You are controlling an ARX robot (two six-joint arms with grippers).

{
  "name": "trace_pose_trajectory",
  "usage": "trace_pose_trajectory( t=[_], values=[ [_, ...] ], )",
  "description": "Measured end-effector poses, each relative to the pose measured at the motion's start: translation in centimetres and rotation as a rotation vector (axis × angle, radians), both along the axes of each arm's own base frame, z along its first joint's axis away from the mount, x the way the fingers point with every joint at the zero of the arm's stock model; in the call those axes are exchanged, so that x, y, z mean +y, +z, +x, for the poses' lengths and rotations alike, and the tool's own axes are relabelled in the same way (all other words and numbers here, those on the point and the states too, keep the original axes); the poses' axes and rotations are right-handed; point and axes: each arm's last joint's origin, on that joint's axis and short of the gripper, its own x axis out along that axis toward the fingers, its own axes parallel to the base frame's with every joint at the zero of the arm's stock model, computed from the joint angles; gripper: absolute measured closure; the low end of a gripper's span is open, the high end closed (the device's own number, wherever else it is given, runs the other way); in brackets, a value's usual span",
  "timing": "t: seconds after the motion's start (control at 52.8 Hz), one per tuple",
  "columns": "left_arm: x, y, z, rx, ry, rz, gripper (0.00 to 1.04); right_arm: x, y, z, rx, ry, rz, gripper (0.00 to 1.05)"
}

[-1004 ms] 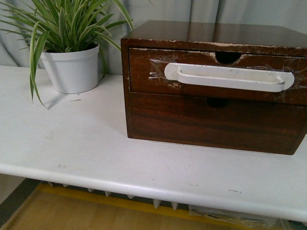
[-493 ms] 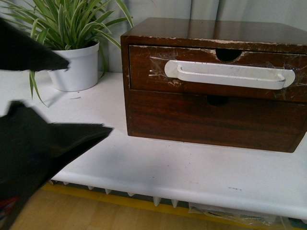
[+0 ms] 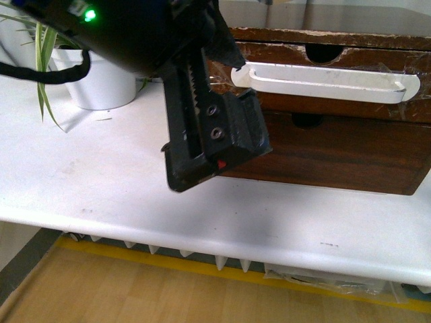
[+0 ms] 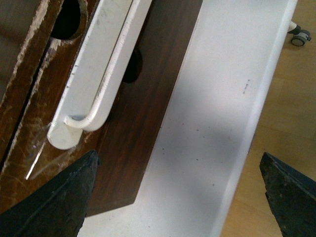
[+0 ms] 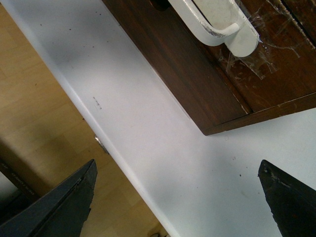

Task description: Open drawer

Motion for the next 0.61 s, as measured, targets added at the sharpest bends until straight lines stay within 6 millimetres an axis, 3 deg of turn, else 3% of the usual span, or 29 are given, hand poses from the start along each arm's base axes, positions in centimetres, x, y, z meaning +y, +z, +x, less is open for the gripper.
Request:
trace_pose_trajectory(
  t=[0.36,0.606],
  values=[
    [-3.2,-0.6,4.1,0.003,-0.02,0.069,0.06,-0.7,-0.6,0.4,0.021,0.04,0.028,0.09],
    [-3.2,-1.4,5.9,-0.005,-0.018,0.127,0.06,-0.7,-0.4,0.7,0.011,0.074,0.058,0.09]
  ],
)
